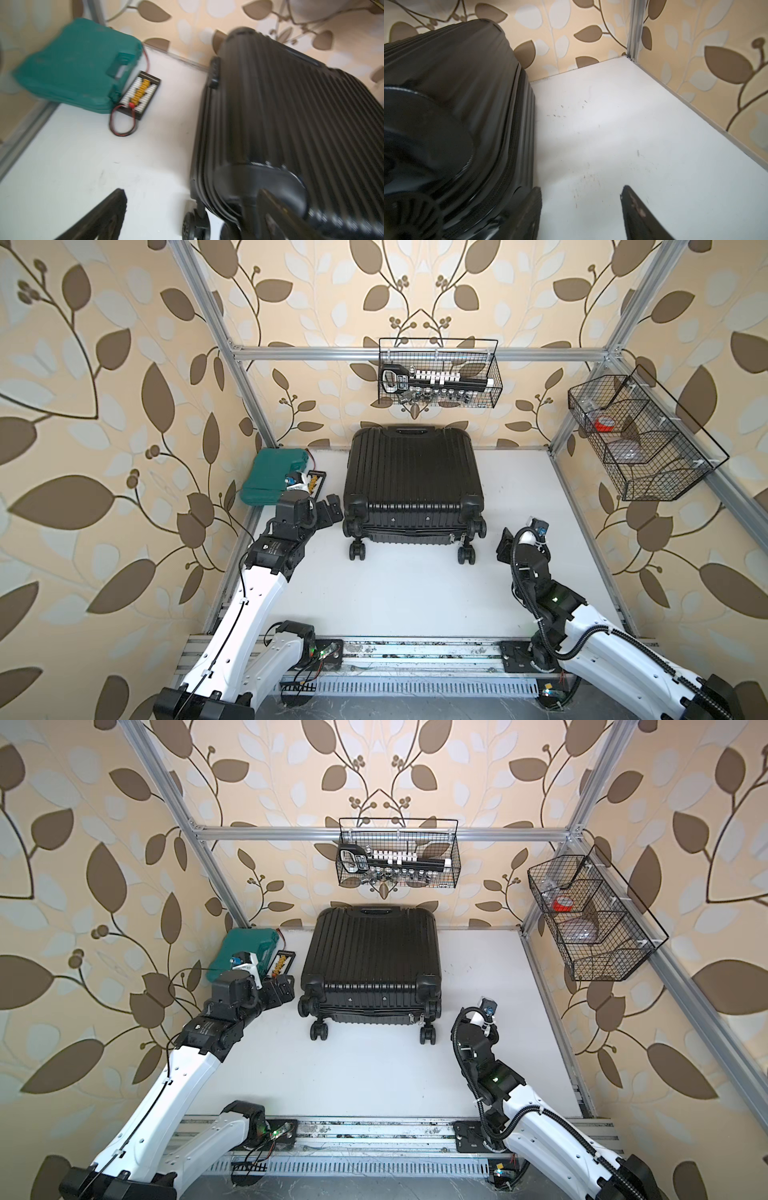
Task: Close the suitcase zippers
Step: Reset both arms
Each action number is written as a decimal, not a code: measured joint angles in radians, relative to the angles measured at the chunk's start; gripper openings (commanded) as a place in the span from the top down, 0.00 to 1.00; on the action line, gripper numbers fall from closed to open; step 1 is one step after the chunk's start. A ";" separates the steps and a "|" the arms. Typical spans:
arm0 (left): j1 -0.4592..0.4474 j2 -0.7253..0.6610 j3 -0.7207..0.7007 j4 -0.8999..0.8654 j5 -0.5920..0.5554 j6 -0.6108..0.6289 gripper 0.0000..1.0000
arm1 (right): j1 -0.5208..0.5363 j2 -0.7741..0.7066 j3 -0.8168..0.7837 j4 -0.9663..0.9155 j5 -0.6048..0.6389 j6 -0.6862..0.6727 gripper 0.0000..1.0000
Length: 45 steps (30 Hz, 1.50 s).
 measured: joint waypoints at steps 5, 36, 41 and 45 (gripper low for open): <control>0.000 0.013 -0.049 0.051 -0.257 -0.058 0.01 | -0.034 0.005 0.000 0.081 0.056 -0.083 0.35; 0.088 0.419 -0.506 0.938 -0.022 0.371 0.01 | -0.407 0.587 -0.074 0.860 -0.240 -0.417 0.19; 0.088 0.471 -0.520 1.061 0.063 0.382 0.01 | -0.483 0.634 -0.076 0.930 -0.395 -0.417 0.19; 0.088 0.507 -0.547 1.150 0.100 0.391 0.01 | -0.486 0.661 -0.082 0.984 -0.470 -0.418 0.18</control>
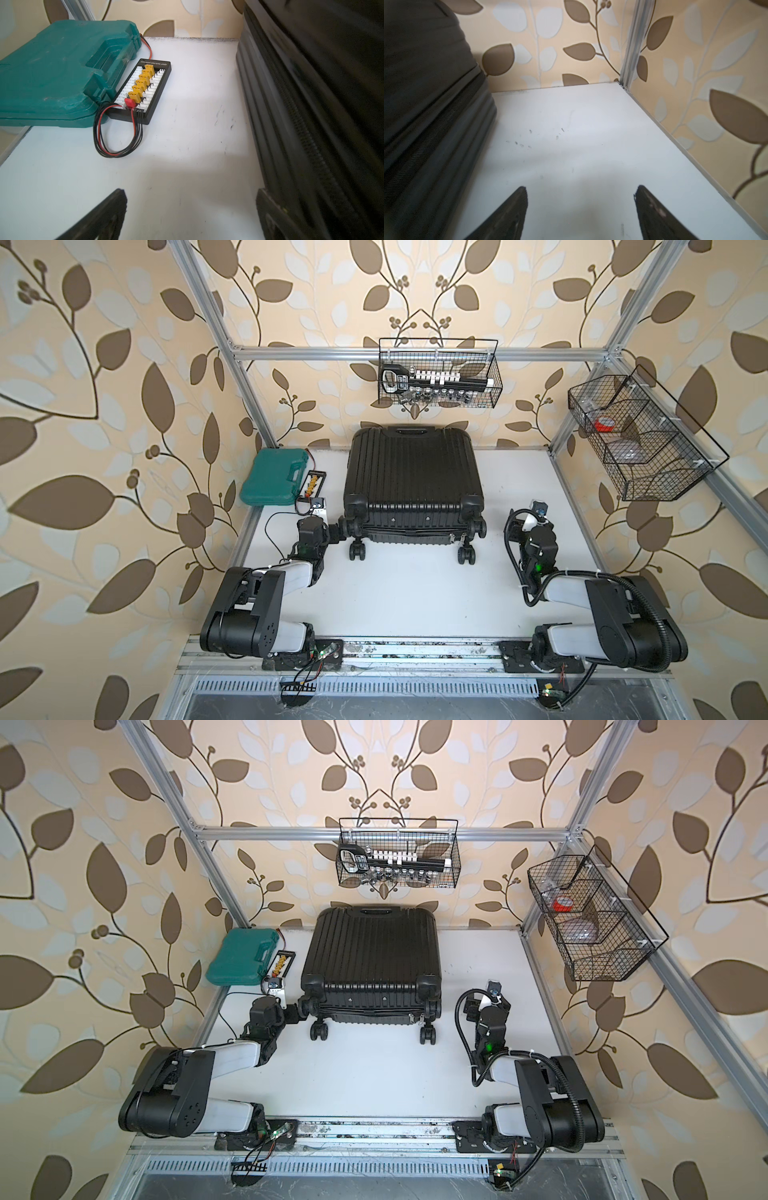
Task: Close the suitcase zippers
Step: Reset both arms
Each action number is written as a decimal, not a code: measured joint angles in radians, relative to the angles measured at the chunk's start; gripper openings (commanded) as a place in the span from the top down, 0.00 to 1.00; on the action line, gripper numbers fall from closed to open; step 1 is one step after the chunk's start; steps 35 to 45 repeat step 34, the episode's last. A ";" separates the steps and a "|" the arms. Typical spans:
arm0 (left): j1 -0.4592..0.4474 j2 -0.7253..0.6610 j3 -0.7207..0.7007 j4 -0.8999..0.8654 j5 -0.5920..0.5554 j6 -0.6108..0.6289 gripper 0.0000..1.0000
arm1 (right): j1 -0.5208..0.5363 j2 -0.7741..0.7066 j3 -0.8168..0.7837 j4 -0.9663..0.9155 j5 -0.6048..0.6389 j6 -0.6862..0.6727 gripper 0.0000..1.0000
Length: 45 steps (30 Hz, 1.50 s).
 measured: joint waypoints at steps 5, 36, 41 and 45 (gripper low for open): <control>0.006 0.083 -0.007 0.040 -0.003 0.006 0.01 | 0.000 0.089 -0.010 0.079 -0.039 -0.006 0.10; 0.013 0.098 0.024 0.015 -0.032 -0.020 0.01 | 0.000 0.119 0.016 0.039 -0.065 -0.011 0.00; 0.013 0.098 0.024 0.015 -0.032 -0.020 0.01 | 0.000 0.119 0.016 0.039 -0.065 -0.011 0.00; 0.013 0.098 0.024 0.015 -0.032 -0.020 0.01 | 0.000 0.119 0.016 0.039 -0.065 -0.011 0.00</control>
